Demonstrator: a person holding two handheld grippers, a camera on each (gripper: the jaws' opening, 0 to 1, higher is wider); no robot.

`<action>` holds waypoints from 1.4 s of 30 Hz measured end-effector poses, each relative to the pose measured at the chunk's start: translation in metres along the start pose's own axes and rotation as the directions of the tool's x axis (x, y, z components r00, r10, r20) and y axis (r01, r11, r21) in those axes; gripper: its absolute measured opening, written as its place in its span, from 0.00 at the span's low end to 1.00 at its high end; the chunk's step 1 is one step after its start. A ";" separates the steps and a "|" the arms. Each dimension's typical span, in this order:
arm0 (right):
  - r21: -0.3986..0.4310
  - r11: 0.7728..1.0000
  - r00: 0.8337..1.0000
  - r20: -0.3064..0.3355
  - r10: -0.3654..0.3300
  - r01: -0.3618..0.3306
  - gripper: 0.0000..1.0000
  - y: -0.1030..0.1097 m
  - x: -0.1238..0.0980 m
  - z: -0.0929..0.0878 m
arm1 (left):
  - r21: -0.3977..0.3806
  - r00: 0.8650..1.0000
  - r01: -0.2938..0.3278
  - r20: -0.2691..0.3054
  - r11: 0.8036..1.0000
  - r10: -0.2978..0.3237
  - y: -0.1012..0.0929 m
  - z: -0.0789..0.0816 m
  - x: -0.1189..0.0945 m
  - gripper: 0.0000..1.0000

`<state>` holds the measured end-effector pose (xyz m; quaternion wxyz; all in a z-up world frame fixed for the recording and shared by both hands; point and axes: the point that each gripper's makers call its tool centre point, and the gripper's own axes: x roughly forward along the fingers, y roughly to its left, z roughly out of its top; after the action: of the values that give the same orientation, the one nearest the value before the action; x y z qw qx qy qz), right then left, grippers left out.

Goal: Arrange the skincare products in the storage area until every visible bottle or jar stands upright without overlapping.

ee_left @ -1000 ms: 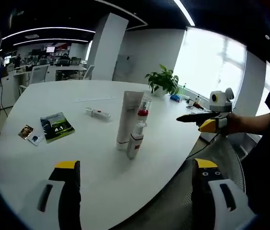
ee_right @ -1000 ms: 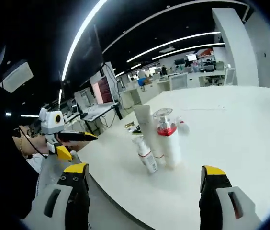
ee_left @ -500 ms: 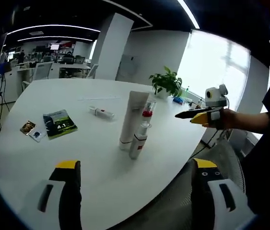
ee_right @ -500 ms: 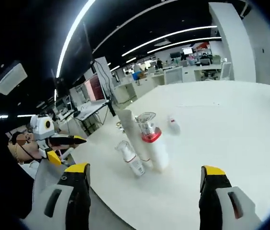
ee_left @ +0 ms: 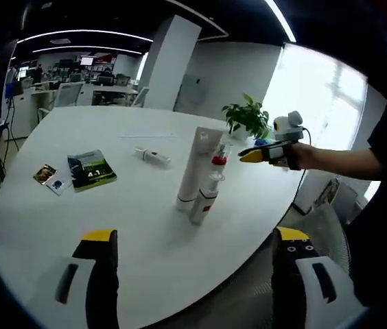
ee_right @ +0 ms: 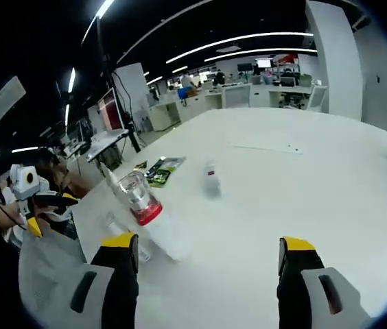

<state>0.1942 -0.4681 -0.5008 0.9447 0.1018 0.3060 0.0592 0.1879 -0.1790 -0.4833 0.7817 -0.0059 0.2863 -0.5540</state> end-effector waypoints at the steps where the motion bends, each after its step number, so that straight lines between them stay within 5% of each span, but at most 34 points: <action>1: -0.002 1.000 1.000 -0.010 0.000 0.000 0.84 -0.005 0.008 0.003 | -0.005 1.000 -0.001 -0.002 1.000 0.001 0.000 0.000 0.000 0.86; 12: 0.008 1.000 0.996 -0.086 0.021 -0.021 0.66 -0.013 0.073 0.027 | -0.041 1.000 0.004 -0.024 0.999 -0.005 0.000 -0.003 0.002 0.85; 17: -0.034 0.998 0.982 -0.186 0.041 -0.048 0.61 -0.004 0.101 0.021 | -0.055 1.000 0.000 -0.029 0.998 -0.002 0.003 -0.004 0.006 0.85; 27: -0.049 0.997 0.965 -0.259 0.051 -0.066 0.53 0.000 0.146 0.021 | -0.069 0.999 0.006 -0.045 0.998 -0.009 0.003 -0.007 0.008 0.84; 42: -0.196 0.980 0.961 -0.278 -0.011 -0.045 0.42 -0.006 0.204 0.020 | -0.058 0.999 -0.025 -0.036 0.998 0.023 0.002 -0.005 0.004 0.82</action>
<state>0.3702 -0.4416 -0.6017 0.8974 -0.0006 0.4269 0.1117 0.1884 -0.1799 -0.4900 0.7826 -0.0154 0.3162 -0.5360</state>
